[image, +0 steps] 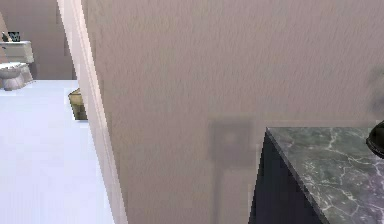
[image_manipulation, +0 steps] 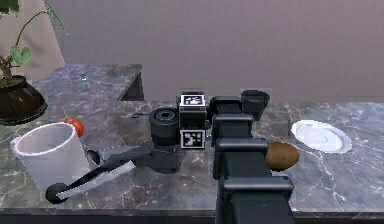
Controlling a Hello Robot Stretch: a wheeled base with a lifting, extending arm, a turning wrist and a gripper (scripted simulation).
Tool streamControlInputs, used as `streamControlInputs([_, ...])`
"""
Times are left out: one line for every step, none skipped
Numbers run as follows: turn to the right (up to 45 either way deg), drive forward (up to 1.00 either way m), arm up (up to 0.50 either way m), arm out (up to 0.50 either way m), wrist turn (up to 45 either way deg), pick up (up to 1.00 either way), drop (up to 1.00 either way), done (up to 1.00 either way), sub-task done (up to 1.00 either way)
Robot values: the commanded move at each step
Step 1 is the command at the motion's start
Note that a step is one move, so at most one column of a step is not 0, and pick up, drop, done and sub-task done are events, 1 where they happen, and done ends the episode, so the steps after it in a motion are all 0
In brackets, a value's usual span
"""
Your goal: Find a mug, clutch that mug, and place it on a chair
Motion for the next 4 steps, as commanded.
streamControlInputs([0.0,0.00,0.00,0.00,-45.0,0.00,0.00,0.00,0.00])
streamControlInputs([0.0,0.00,0.00,0.00,-9.0,0.00,0.00,0.00,0.00])
streamControlInputs([0.0,0.00,0.00,-0.12,0.0,0.00,0.00,0.00,0.00])
streamControlInputs([-45.0,0.00,0.00,0.00,0.0,0.00,0.00,0.00,0.00])
